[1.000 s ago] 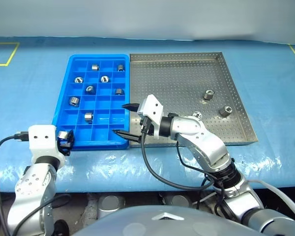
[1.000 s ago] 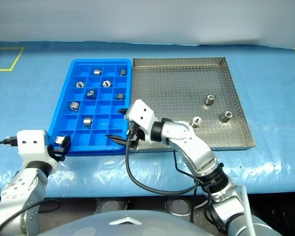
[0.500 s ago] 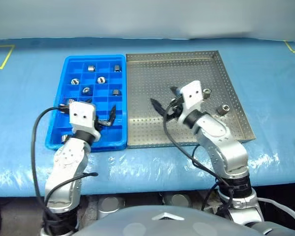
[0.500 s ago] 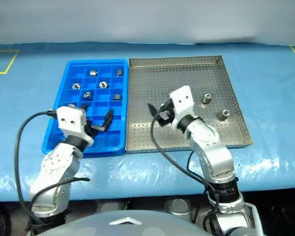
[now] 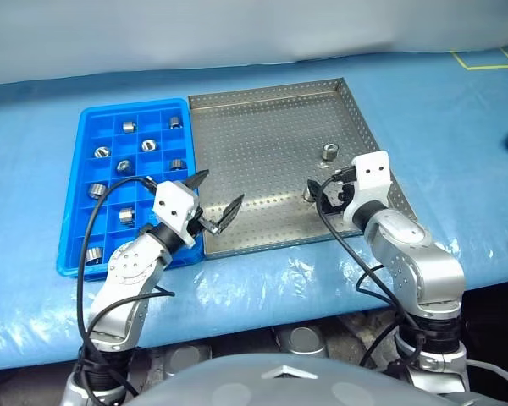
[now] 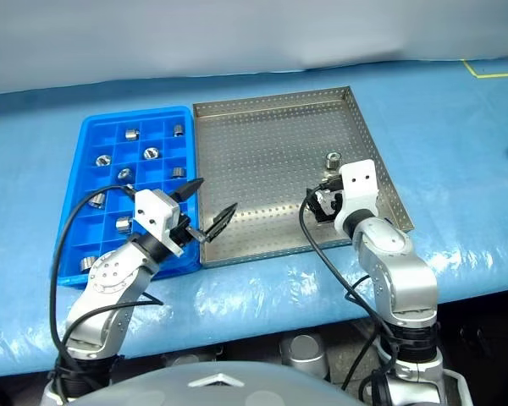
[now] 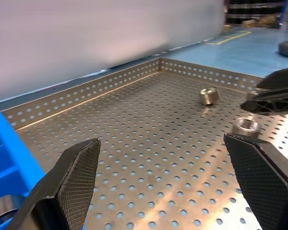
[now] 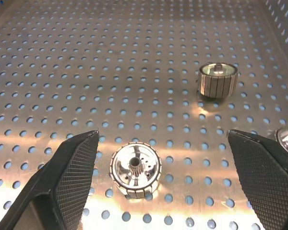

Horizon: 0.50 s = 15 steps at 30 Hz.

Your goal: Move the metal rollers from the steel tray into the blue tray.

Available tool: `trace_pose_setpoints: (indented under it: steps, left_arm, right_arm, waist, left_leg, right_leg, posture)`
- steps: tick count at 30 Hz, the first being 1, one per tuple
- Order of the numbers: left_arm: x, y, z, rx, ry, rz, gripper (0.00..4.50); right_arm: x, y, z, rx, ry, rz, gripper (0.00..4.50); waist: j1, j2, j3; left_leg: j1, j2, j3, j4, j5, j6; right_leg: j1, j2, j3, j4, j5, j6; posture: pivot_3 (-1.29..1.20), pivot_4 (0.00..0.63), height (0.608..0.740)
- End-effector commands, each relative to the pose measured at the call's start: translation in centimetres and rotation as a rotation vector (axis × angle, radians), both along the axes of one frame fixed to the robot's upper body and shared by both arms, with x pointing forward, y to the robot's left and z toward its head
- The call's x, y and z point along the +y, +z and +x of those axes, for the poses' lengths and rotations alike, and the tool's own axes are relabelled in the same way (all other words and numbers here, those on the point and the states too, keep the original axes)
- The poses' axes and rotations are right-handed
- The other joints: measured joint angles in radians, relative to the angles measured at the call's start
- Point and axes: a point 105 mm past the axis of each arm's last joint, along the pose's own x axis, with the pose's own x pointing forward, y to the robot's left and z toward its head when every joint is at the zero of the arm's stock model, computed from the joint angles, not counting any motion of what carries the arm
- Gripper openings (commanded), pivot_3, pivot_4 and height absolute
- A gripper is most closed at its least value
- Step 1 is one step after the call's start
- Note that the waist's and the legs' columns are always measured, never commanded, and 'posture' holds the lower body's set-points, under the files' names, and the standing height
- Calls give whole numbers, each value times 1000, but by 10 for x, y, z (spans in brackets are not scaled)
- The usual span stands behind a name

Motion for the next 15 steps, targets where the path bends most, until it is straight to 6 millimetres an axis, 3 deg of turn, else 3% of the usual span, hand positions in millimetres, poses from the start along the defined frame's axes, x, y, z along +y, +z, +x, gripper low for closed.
trace_pose_setpoints:
  steps: [1,13,15]
  left_arm:
    - [-12,0,-12,8,-124,30,4483]
    - [-19,-7,-26,90,-195,6,4483]
    - [-18,-8,-26,92,-187,2,4500]
  right_arm:
    - [2,7,6,-24,-2,27,4500]
    - [25,-20,13,100,57,42,4500]
    - [26,-24,11,122,65,35,4091]
  waist:
    - [-5,0,0]
    - [-3,0,0]
    - [3,0,0]
  left_leg:
    - [0,0,0,0,0,0]
    - [0,0,0,-1,0,0]
    - [0,0,0,-1,0,0]
  right_leg:
    - [0,0,0,0,0,1]
    - [-1,0,0,0,0,0]
    - [-1,0,0,0,0,0]
  posture:
    - [-171,150,740]
    - [-101,150,740]
    - [-97,150,740]
